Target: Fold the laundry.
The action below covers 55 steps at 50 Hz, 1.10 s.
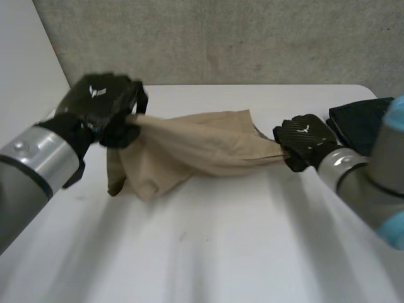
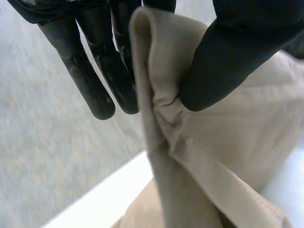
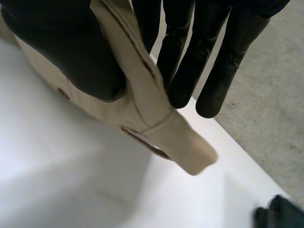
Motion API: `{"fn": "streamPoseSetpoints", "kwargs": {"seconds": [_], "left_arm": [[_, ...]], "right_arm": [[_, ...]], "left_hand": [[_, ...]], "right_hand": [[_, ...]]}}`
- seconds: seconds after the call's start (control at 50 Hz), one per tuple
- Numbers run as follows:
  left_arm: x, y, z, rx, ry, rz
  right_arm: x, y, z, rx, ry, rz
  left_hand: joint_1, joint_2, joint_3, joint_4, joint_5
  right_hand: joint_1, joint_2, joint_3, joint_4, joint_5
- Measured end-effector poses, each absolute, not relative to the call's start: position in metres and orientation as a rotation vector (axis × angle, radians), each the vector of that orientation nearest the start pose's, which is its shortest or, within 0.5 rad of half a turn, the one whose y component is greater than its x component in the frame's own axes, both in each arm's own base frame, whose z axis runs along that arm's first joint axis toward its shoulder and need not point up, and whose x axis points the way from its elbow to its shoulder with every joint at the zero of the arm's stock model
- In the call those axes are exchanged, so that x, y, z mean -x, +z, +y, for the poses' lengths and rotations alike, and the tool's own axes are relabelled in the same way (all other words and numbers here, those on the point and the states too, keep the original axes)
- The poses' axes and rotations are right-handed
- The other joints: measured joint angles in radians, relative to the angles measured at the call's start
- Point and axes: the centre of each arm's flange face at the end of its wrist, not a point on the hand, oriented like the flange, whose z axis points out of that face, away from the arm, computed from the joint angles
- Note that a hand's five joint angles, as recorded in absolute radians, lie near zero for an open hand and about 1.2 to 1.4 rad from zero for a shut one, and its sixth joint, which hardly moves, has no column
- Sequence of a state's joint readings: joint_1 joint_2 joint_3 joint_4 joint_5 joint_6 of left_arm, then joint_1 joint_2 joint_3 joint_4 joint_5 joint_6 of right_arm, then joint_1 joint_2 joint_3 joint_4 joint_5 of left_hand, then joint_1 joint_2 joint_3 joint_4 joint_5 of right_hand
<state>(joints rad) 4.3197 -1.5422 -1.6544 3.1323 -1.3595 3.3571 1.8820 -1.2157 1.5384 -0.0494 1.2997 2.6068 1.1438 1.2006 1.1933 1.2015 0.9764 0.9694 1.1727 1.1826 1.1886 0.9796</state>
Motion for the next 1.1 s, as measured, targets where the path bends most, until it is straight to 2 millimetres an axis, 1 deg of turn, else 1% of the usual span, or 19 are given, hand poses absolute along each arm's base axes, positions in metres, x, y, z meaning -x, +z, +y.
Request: {"fn": "streamPoseSetpoints", "kwargs": {"seconds": [0.04, 0.08, 0.1, 0.16, 0.22, 0.24, 0.28, 0.32, 0.4, 0.44, 0.66, 0.74, 0.78, 0.92, 0.94, 0.98, 1.04, 1.08, 1.1], "left_arm": [[0.245, 0.282, -0.208, -1.000, -2.232, 2.358], [0.241, 0.271, -0.204, -1.027, -2.142, 2.398], [0.241, 0.271, -0.204, -1.027, -2.142, 2.398], [0.232, 0.244, -0.190, -1.132, -1.919, 2.461], [0.229, 0.232, -0.182, -1.197, -1.817, 2.477], [0.227, 0.223, -0.176, -1.243, -1.745, 2.489], [0.226, 0.219, -0.173, -1.264, -1.713, 2.495], [0.223, 0.206, -0.164, -1.317, -1.622, 2.516], [0.222, 0.202, -0.162, -1.331, -1.591, 2.526], [0.221, 0.189, -0.156, -1.358, -1.509, 2.563], [0.217, 0.182, -0.150, -1.357, -1.453, 2.599], [0.217, 0.182, -0.152, -1.349, -1.462, 2.598], [0.220, 0.183, -0.160, -1.341, -1.498, 2.576], [0.241, 0.186, -0.216, -1.309, -1.698, 2.431], [0.247, 0.190, -0.232, -1.296, -1.757, 2.383], [0.257, 0.198, -0.257, -1.271, -1.850, 2.306], [0.266, 0.213, -0.283, -1.228, -1.963, 2.202], [0.273, 0.239, -0.308, -1.153, -2.104, 2.062], [0.277, 0.260, -0.323, -1.089, -2.204, 1.952]], "right_arm": [[-0.246, 0.221, -0.267, 1.396, -1.798, 2.115], [-0.240, 0.230, -0.252, 1.508, -1.725, 2.130], [-0.240, 0.230, -0.252, 1.508, -1.725, 2.130], [-0.227, 0.241, -0.216, 1.689, -1.493, 2.181], [-0.224, 0.241, -0.204, 1.730, -1.395, 2.200], [-0.221, 0.238, -0.190, 1.767, -1.278, 2.217], [-0.220, 0.236, -0.186, 1.778, -1.239, 2.222], [-0.217, 0.228, -0.174, 1.805, -1.126, 2.234], [-0.216, 0.224, -0.170, 1.812, -1.086, 2.238], [-0.213, 0.211, -0.161, 1.821, -1.000, 2.253], [-0.210, 0.200, -0.159, 1.816, -0.991, 2.262], [-0.212, 0.198, -0.164, 1.819, -1.062, 2.243], [-0.215, 0.198, -0.171, 1.822, -1.131, 2.227], [-0.231, 0.197, -0.218, 1.800, -1.312, 2.200], [-0.239, 0.202, -0.237, 1.768, -1.387, 2.193], [-0.249, 0.212, -0.260, 1.718, -1.509, 2.177], [-0.265, 0.231, -0.287, 1.639, -1.699, 2.131], [-0.277, 0.254, -0.305, 1.570, -1.886, 2.064], [-0.286, 0.273, -0.316, 1.511, -2.032, 1.997]], "left_hand": [[0.000, 0.000, 0.000, 0.000, 0.000], [0.000, 0.000, 0.000, 0.000, 0.000], [0.000, 0.000, 0.000, 0.000, 0.000], [0.000, 0.000, 0.000, 0.000, 0.000], [0.000, 0.000, 0.000, 0.000, 0.000], [0.000, 0.000, 0.000, 0.000, 0.000], [0.000, 0.000, 0.000, 0.000, 0.000], [0.000, 0.000, 0.000, 0.000, 0.000], [0.000, 0.000, 0.000, 0.000, 0.000], [0.000, 0.000, 0.000, 0.000, 0.000], [0.000, 0.000, 0.000, 0.000, 0.000], [0.000, 0.000, 0.000, 0.000, 0.000], [0.000, 0.000, 0.000, 0.000, 0.000], [0.000, 0.000, 0.000, 0.000, 0.000], [0.000, 0.000, 0.000, 0.000, 0.000], [0.000, 0.000, 0.000, 0.000, 0.000], [0.000, 0.000, 0.000, 0.000, 0.000], [0.000, 0.001, 0.001, 0.000, 0.000], [0.000, 0.001, 0.001, 0.000, 0.000]], "right_hand": [[0.000, 0.000, 0.000, 0.000, 0.009], [0.000, 0.000, 0.000, 0.000, 0.011], [0.000, 0.000, 0.000, 0.000, 0.011], [0.000, 0.000, 0.000, 0.000, 0.012], [0.000, 0.000, 0.000, 0.000, 0.012], [0.000, 0.000, 0.000, 0.000, 0.012], [0.000, 0.000, 0.000, 0.000, 0.012], [0.000, 0.000, 0.000, 0.000, 0.012], [0.000, 0.000, 0.000, 0.000, 0.012], [0.000, 0.000, 0.000, 0.000, 0.012], [0.000, 0.000, 0.000, 0.000, 0.012], [0.000, 0.000, 0.000, 0.000, 0.012], [0.003, 0.000, 0.000, 0.000, 0.012], [0.010, 0.000, 0.000, 0.000, 0.012], [0.010, 0.000, 0.000, 0.000, 0.012], [0.010, 0.000, 0.000, 0.000, 0.012], [0.010, 0.000, 0.000, 0.000, 0.014], [0.010, 0.001, 0.001, 0.001, 0.014], [0.010, 0.001, 0.001, 0.001, 0.014]]}}
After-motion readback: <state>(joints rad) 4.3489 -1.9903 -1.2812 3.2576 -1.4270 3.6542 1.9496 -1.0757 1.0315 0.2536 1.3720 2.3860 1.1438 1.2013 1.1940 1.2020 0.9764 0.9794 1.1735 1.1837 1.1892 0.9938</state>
